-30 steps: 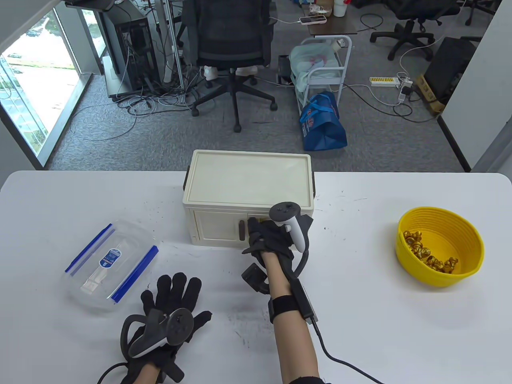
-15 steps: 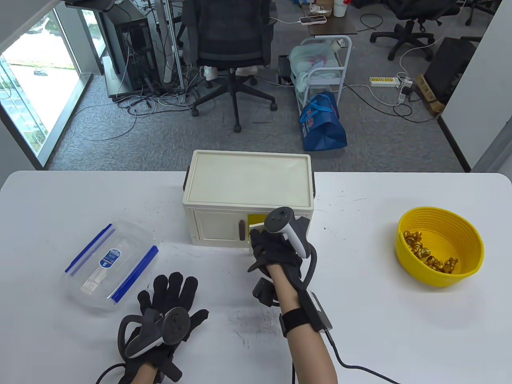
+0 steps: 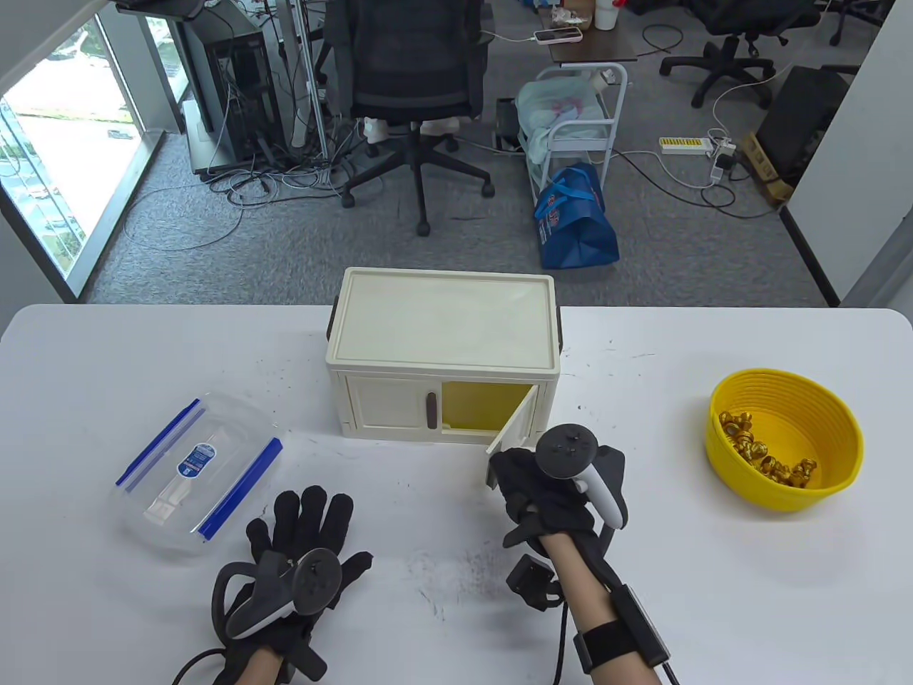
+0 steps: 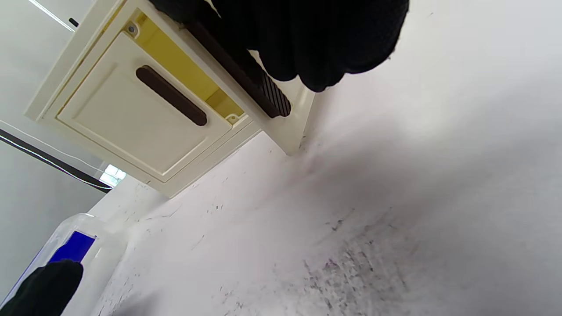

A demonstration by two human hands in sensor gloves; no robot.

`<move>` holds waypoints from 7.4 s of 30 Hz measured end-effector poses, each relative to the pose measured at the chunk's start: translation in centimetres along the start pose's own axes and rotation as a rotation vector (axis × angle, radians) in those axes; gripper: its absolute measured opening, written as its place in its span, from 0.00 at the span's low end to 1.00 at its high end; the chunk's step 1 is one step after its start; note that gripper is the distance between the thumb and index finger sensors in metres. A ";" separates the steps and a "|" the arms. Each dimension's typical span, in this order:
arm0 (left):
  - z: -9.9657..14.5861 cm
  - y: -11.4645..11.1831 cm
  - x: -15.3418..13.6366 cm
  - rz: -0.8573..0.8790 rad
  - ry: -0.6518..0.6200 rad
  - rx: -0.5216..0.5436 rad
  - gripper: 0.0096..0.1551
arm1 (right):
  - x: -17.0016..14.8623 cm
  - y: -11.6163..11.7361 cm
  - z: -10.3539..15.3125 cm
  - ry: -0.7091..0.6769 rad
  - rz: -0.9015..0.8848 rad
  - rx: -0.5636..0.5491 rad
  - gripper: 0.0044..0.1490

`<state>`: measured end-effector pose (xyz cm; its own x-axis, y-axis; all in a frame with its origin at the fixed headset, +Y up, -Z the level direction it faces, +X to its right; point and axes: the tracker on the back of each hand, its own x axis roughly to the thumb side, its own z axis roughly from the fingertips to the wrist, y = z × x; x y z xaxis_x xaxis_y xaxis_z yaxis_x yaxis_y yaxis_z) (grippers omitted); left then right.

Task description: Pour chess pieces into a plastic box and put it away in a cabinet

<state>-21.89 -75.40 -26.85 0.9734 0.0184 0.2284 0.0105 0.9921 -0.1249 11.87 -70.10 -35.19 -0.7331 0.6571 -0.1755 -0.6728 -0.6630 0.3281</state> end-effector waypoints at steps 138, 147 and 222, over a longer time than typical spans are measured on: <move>-8.1 7.8 -0.2 0.555 0.261 -0.019 0.29 | -10.3 3.1 4.8 0.030 0.360 0.021 0.56; -6.6 6.0 -3.1 0.757 0.278 0.016 0.29 | -10.6 2.8 4.9 0.036 0.322 0.025 0.56; -7.8 4.6 -21.2 0.321 0.544 -0.268 0.60 | -11.5 1.0 4.7 0.100 0.215 0.016 0.55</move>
<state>-40.70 -72.24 -39.78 0.9135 0.1720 -0.3688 -0.3097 0.8817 -0.3559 20.09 -76.64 -28.51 -0.8660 0.4620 -0.1910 -0.4992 -0.7777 0.3821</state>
